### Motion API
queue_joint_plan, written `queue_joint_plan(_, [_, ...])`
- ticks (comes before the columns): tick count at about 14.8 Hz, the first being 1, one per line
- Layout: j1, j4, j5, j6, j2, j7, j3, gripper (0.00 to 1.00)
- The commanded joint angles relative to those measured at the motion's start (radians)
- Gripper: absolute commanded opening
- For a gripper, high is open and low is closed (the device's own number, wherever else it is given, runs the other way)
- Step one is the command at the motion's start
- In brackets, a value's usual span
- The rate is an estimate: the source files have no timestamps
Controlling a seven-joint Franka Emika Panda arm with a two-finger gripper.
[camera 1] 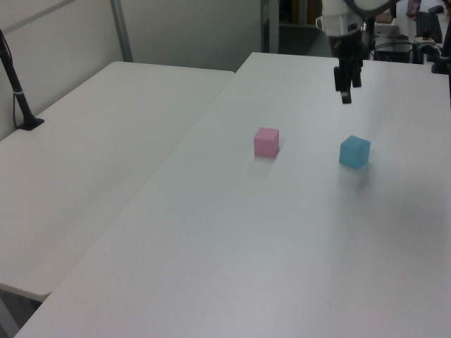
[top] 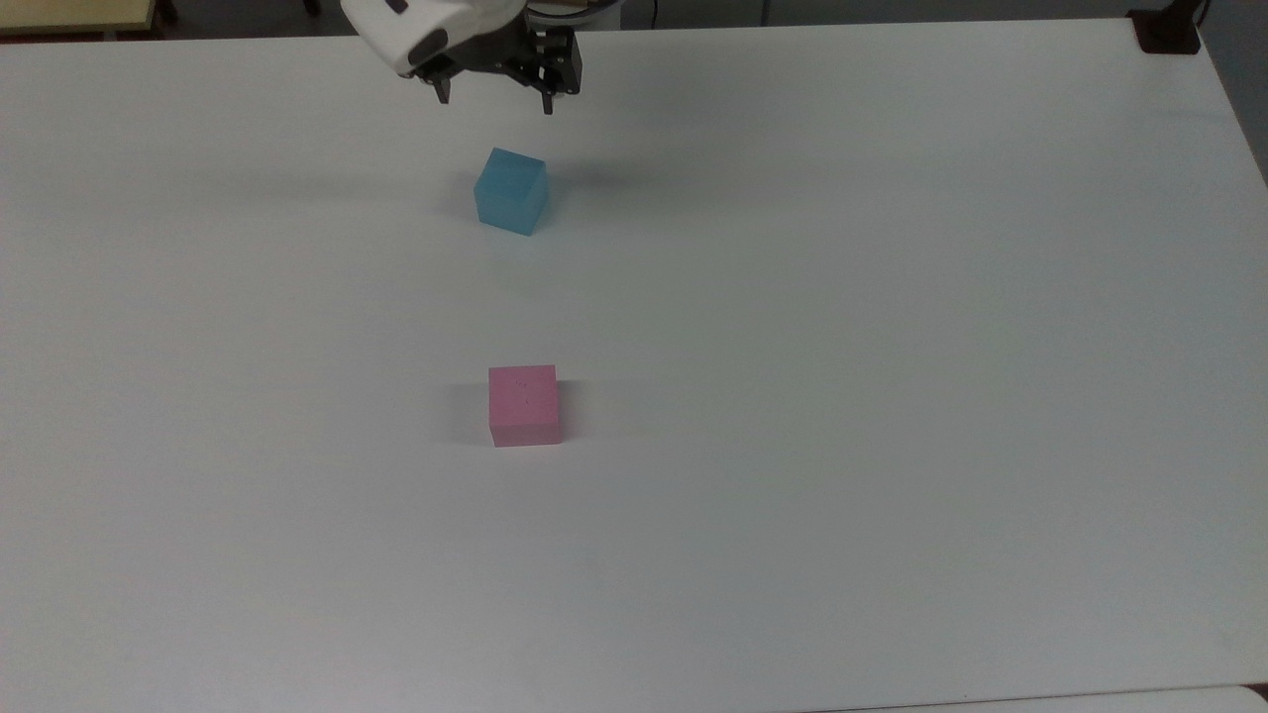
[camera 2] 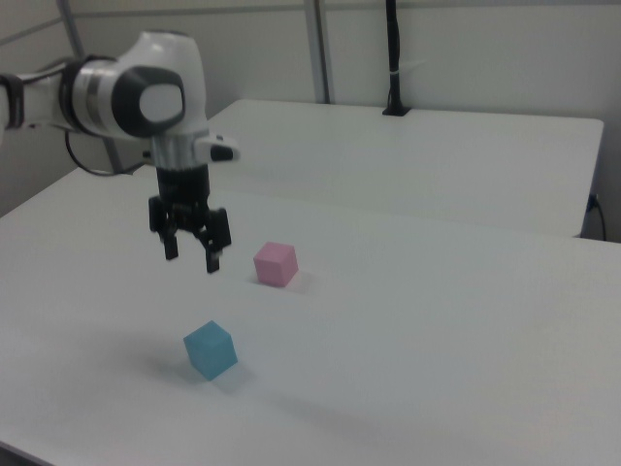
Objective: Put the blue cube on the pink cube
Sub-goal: 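Lower the gripper around the light-blue cube and close on it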
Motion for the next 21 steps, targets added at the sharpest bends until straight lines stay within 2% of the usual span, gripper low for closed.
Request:
queue_joint_plan(1, [0.003,-0.121,-0.005,0.112,0.018,0.004,-0.006,1.0])
queue_joint_plan(4, [-0.004,-0.189,-0.007,0.216,0.026,0.041,-0.008,1.0])
queue_joint_plan(7, [-0.004,-0.239,-0.03,0.296,0.077,0.043,-0.009,1.0])
queue_joint_plan(12, [-0.002,-0.253,-0.048,0.367,0.13,0.046,-0.009,1.0])
queue_joint_plan(14, [-0.002,-0.253,-0.065,0.374,0.134,0.034,-0.009,0.66])
queue_joint_plan(16, [-0.002,-0.249,-0.068,0.362,0.123,-0.009,-0.011,0.14])
queue_joint_plan(17, [0.006,-0.246,-0.068,0.345,0.111,-0.048,-0.012,0.06])
queue_joint_plan(19, [0.012,-0.218,-0.068,0.289,0.081,-0.091,-0.012,0.06])
queue_joint_plan(21, [0.012,-0.085,-0.054,0.168,0.071,-0.204,-0.014,0.09])
